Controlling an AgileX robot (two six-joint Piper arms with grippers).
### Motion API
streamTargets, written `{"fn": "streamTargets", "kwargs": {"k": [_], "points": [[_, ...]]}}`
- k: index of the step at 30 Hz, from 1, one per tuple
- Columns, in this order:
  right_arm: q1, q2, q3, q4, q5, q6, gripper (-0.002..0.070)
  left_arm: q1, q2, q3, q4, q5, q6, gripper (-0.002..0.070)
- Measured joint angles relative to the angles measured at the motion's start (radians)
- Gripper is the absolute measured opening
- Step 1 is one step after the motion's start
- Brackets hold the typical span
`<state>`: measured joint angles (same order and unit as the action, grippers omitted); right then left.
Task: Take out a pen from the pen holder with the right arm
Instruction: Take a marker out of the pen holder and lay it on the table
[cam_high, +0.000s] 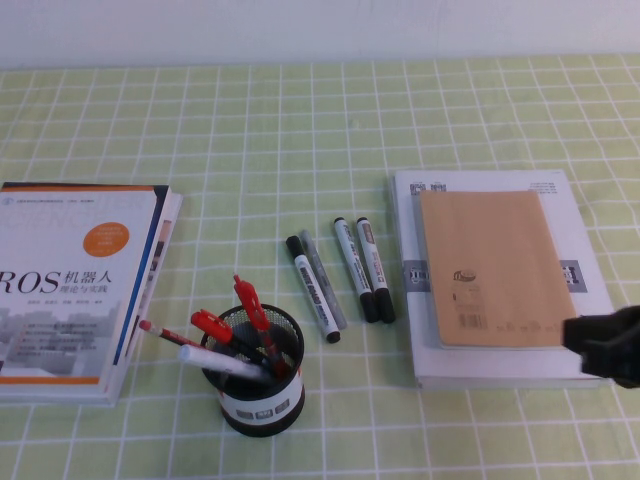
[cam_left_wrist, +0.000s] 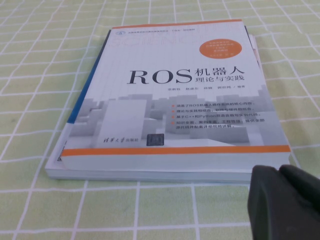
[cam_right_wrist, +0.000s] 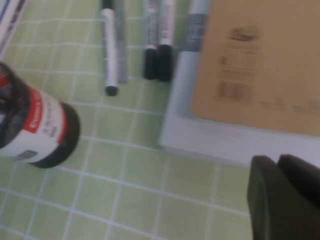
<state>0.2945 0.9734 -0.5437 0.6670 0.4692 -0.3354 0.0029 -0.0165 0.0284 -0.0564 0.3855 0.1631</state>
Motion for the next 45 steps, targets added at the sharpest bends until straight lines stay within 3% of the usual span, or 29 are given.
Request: {"fn": "streamTargets", "kwargs": {"k": [10, 14, 20, 23, 40, 45], "points": [[0.408, 0.342, -0.225, -0.026, -0.182, 0.015, -0.0003, 0.000, 0.000, 0.000, 0.000, 0.000, 0.000, -0.0006], [0.490, 0.471, -0.343, -0.033, -0.184, 0.010, 0.0078, 0.000, 0.000, 0.000, 0.000, 0.000, 0.000, -0.0006], [0.537, 0.592, -0.467, -0.057, -0.200, 0.002, 0.0300, 0.000, 0.000, 0.000, 0.000, 0.000, 0.000, -0.0006], [0.556, 0.634, -0.513, -0.082, -0.215, 0.002, 0.0356, 0.000, 0.000, 0.000, 0.000, 0.000, 0.000, -0.0006], [0.567, 0.759, -0.660, -0.122, -0.255, -0.027, 0.0379, 0.000, 0.000, 0.000, 0.000, 0.000, 0.000, -0.0006], [0.567, 0.774, -0.665, -0.124, -0.274, -0.027, 0.0423, 0.000, 0.000, 0.000, 0.000, 0.000, 0.000, -0.0006]]}}
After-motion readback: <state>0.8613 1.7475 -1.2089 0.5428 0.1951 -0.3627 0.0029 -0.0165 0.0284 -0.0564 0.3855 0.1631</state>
